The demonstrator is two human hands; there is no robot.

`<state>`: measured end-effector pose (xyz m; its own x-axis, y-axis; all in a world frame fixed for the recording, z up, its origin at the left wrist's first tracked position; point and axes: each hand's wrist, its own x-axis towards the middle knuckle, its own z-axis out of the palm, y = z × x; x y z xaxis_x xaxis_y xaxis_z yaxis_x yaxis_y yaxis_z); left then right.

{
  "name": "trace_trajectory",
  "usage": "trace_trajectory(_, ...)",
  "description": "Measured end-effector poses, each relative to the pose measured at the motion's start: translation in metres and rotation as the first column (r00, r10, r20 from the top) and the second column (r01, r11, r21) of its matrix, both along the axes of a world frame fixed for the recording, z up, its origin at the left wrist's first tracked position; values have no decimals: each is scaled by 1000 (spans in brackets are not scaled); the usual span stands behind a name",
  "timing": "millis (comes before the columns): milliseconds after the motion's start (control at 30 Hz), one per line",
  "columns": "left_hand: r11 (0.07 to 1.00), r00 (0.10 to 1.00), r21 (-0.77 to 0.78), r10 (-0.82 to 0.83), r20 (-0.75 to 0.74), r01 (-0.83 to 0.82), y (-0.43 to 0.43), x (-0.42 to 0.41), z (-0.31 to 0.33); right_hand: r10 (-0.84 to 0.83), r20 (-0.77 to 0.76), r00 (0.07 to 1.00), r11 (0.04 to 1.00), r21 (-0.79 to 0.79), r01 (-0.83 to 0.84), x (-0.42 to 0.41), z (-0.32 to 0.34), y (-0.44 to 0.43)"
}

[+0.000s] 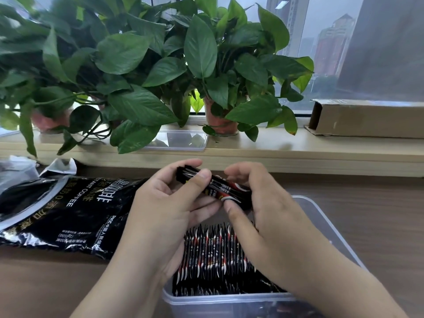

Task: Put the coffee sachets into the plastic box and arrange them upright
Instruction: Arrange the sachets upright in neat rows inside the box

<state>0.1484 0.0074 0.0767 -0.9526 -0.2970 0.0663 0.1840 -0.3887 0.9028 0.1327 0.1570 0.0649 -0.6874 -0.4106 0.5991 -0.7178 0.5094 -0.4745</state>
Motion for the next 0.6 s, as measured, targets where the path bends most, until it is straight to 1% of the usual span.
trace_trajectory(100, 1000, 1000, 1, 10, -17, -10, -3, 1, 1, -95, -112, 989, 995, -1, 95, -1, 6, 4)
trace_trajectory(267, 998, 1000, 55, 6, -4, -5, 1, 3, 1, -103, -184, 978, 994, -42, 97, -2, 7, 3)
trace_trajectory(333, 994, 1000, 102, -28, 4, 27, 4, 3, 1, -119, -205, 972, 992, -66, 107, -2, 6, 2)
trace_trajectory(400, 987, 995, 130, -96, 24, 92, 9, 6, 1, -151, -237, 960, 987, -85, 134, -2, 6, 3)
trace_trajectory(500, 977, 985, 140, -170, 40, 163, 16, 8, 2, -173, -295, 940, 985, -43, 168, 1, 5, 1)
trace_trajectory(600, 988, 991, 98, -126, 42, 122, 15, 9, 2, -143, -297, 944, 989, -5, 148, 0, 4, -1)
